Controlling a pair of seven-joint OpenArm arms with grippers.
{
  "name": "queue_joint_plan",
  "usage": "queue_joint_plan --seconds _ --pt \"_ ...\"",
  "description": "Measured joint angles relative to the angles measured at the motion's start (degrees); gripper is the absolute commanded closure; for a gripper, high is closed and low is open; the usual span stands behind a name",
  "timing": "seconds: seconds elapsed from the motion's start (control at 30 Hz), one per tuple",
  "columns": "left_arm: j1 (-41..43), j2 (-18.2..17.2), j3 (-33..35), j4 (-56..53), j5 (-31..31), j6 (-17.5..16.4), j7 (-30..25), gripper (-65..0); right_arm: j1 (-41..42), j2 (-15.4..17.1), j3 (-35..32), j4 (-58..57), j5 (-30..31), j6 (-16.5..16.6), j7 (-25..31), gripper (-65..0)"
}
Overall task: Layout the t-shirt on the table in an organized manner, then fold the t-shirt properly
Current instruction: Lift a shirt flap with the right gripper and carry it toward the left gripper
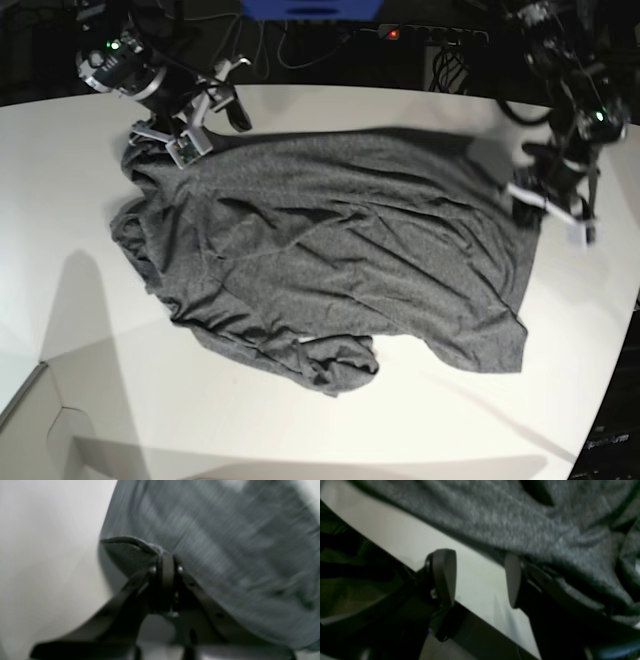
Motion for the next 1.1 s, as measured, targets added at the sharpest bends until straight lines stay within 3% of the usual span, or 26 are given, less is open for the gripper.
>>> queue_joint_plan --seconds 0.13,0.47,0.97,1.1 --pt "-7.3 0.0 -0.2 2.0 -1.3 0.0 5.0 0.0 0.1 0.4 -3.3 0.0 -0.1 0.0 0.0 -32.1" --pt "-17.9 4.3 -0.1 2.2 -1.0 0.0 4.5 0.0 3.1 0.3 -13.6 -0.5 -0.3 0.0 0.1 -32.1" --pt "-17.5 4.2 -0.2 1.0 -0.6 -0.2 4.8 0.0 18.7 -5.1 -26.0 -14.5 -0.9 -0.6 -0.1 -32.6" --pt "-17.8 4.2 -0.2 1.0 -0.6 -0.2 4.8 0.0 23.2 -5.6 -29.1 -19.1 -0.2 -0.7 4.9 -32.6"
